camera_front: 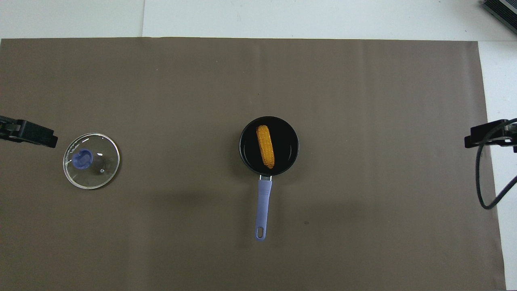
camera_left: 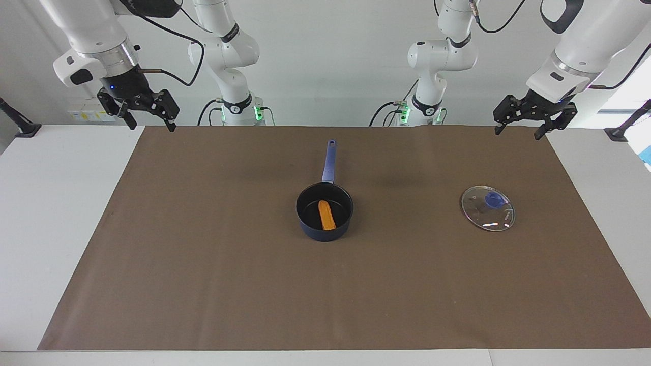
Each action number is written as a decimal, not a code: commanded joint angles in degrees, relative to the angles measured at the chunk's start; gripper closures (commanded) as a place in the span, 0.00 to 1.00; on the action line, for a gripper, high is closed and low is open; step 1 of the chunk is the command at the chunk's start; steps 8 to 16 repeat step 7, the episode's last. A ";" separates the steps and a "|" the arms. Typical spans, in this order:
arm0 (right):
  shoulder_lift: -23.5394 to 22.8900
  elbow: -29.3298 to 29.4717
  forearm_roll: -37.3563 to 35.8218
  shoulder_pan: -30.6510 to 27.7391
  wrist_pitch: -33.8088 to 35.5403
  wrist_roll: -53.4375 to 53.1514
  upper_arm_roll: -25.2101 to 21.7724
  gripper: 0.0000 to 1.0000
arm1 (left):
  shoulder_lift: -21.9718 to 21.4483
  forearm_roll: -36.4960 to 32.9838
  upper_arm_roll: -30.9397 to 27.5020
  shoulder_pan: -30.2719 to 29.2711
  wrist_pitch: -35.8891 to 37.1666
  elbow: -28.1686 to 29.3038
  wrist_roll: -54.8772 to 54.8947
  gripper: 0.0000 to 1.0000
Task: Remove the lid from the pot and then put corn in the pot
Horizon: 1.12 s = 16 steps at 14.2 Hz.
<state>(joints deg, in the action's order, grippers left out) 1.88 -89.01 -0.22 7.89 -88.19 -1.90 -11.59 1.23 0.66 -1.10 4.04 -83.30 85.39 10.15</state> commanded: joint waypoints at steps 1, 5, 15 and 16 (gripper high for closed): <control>1.02 -1.34 -0.93 -0.33 -1.37 1.72 0.17 0.00 | 0.00 -0.75 0.13 -0.35 0.59 -0.40 0.83 0.00; 1.02 -1.43 -2.16 -0.24 -2.16 1.64 0.34 0.00 | 0.09 -0.57 0.04 -1.22 0.42 -0.57 0.40 0.00; 1.02 -1.52 -2.16 0.20 -2.68 1.46 0.34 0.00 | 0.09 -0.57 0.04 -1.49 0.59 -0.48 0.57 0.00; 1.02 -1.52 -2.16 0.20 -2.68 1.46 0.34 0.00 | 0.09 -0.57 0.04 -1.49 0.59 -0.48 0.57 0.00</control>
